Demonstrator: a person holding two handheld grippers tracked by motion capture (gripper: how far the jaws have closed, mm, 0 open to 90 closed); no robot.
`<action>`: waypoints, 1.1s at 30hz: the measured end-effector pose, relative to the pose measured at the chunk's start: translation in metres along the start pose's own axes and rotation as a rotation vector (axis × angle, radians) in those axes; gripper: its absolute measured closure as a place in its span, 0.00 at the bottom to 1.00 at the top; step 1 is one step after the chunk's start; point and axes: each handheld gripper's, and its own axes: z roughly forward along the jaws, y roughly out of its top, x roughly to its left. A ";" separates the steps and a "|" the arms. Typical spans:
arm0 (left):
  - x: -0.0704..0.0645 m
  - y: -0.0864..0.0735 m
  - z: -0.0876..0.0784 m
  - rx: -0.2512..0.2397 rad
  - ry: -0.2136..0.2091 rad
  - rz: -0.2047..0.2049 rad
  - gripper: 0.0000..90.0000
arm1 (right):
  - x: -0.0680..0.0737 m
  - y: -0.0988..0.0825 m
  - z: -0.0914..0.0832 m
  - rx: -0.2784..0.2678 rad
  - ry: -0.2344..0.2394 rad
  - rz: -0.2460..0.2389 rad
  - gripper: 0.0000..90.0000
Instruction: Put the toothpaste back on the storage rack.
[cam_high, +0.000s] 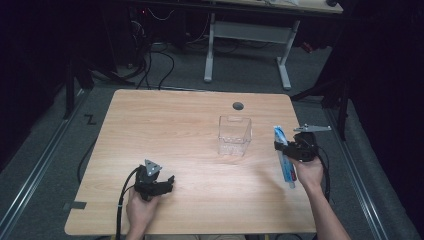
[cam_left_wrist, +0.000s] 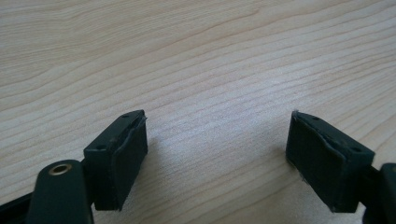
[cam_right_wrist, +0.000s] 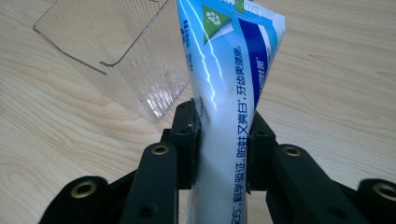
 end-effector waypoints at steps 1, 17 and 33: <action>0.000 0.000 0.000 -0.001 0.000 -0.001 0.23 | 0.001 0.000 0.000 0.004 0.002 -0.003 0.79; 0.000 0.000 0.000 0.000 0.000 0.000 0.23 | 0.020 0.008 -0.009 -0.050 0.007 -0.075 0.79; 0.000 0.000 0.000 -0.001 -0.002 -0.001 0.23 | 0.021 0.010 -0.015 -0.077 0.030 -0.045 0.79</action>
